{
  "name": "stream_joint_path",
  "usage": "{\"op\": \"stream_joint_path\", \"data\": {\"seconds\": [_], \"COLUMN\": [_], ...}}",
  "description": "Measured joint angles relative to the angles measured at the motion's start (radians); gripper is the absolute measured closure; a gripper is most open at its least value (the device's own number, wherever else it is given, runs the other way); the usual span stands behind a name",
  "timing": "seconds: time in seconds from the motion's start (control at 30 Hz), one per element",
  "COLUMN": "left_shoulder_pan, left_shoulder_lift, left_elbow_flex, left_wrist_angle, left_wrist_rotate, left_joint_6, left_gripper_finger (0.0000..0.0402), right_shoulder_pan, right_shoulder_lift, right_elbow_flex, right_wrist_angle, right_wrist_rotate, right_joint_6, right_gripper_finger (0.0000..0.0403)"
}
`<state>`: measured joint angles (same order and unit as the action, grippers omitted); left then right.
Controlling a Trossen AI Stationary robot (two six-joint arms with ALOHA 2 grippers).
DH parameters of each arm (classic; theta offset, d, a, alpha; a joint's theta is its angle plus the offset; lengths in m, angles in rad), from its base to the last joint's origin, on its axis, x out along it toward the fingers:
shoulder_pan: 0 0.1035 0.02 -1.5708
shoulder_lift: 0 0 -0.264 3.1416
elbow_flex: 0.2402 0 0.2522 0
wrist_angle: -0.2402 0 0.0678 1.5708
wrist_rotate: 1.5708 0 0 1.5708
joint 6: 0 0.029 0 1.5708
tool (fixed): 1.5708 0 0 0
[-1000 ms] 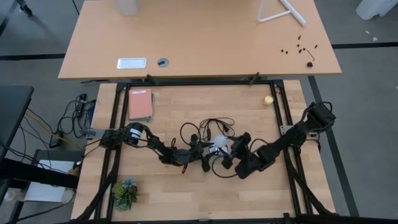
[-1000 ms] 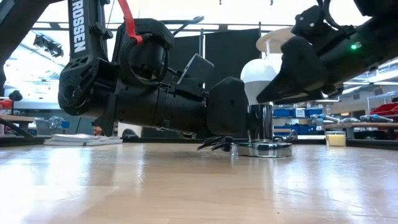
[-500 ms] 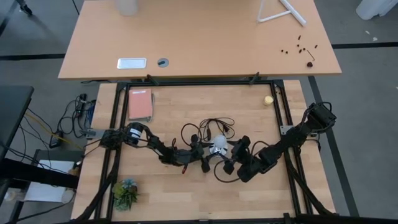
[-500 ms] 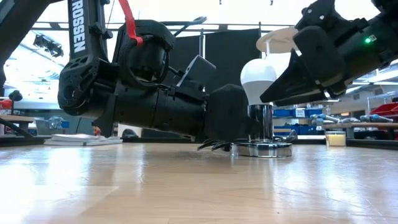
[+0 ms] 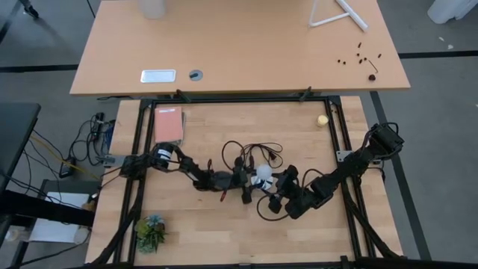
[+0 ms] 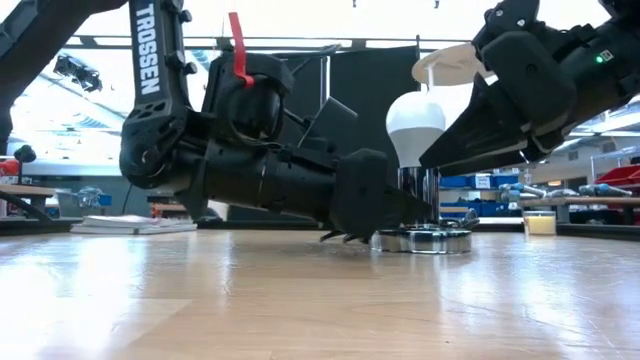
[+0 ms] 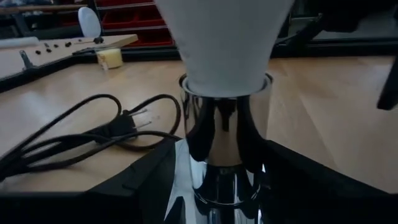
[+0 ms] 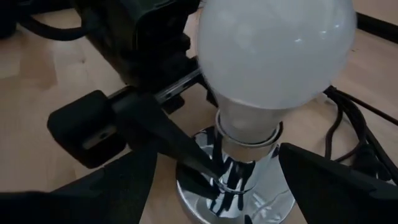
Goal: Screw lightbulb
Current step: Insert the lightbulb into the lamp
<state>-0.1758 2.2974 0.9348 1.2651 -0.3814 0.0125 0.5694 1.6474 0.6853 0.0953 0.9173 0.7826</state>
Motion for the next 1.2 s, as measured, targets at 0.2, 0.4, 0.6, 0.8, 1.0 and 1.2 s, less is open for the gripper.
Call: {"op": "stream_joint_path", "data": {"seconds": [0.2,0.4,0.6,0.8,1.0,1.2], "left_shoulder_pan": [0.018,0.035,0.039,0.038,0.038,0.037], "left_shoulder_lift": [0.000,0.000,0.000,0.000,0.000,0.000], "left_elbow_flex": [0.000,0.000,0.018,0.023,0.023,0.023], "left_wrist_angle": [0.003,0.025,0.014,0.017,0.016,-0.002], "left_wrist_rotate": [0.049,0.099,0.127,0.133,0.127,0.099], "left_joint_6": [0.056,0.061,0.040,0.035,0.029,0.029], "left_gripper_finger": [0.0157,0.0176,0.0217,0.0231,0.0231,0.0231], "right_shoulder_pan": [0.000,0.000,-0.011,0.000,-0.001,-0.007], "right_shoulder_lift": [0.000,0.000,0.000,-0.032,-0.090,-0.095], "right_elbow_flex": [0.000,0.000,0.000,0.000,0.000,0.104], "right_wrist_angle": [-0.002,-0.003,-0.006,-0.002,-0.080,-0.318], "right_wrist_rotate": [-0.054,-0.094,-0.126,-0.130,-0.096,-0.113], "right_joint_6": [-0.014,-0.026,-0.027,-0.017,0.049,0.142], "right_gripper_finger": [0.0056,0.0056,0.0056,0.0056,0.0056,0.0056]}}
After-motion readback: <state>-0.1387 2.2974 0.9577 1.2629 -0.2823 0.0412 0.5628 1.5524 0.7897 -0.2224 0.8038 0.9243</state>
